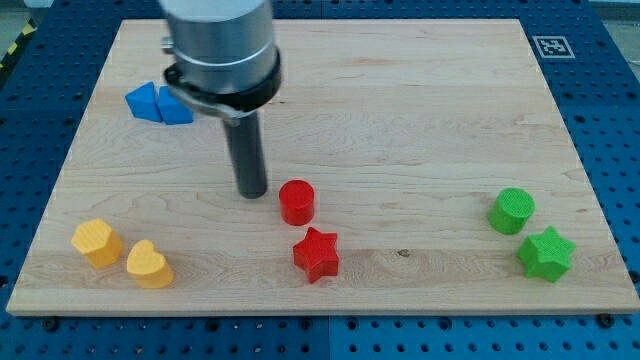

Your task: Move the red circle diagonal to the red star

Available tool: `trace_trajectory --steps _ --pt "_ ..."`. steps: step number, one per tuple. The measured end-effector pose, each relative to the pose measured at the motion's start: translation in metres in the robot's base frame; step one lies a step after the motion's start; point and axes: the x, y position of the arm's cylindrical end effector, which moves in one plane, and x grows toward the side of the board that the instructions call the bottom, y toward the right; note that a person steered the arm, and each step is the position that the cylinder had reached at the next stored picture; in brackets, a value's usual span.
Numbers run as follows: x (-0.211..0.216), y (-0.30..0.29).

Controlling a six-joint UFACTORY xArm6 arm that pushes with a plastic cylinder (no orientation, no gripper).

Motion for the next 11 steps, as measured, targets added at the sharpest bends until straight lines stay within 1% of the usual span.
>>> trace_trajectory --steps 1,2,3,4,5,6,7,8,10,11 --pt "0.016 -0.006" --pt "0.018 0.008" --pt "0.015 0.045" --pt "0.011 0.096" --pt "0.008 0.112" --pt "-0.013 0.12" --pt "-0.019 0.169" --pt "-0.019 0.196" --pt "-0.014 0.189" --pt "0.002 0.178"
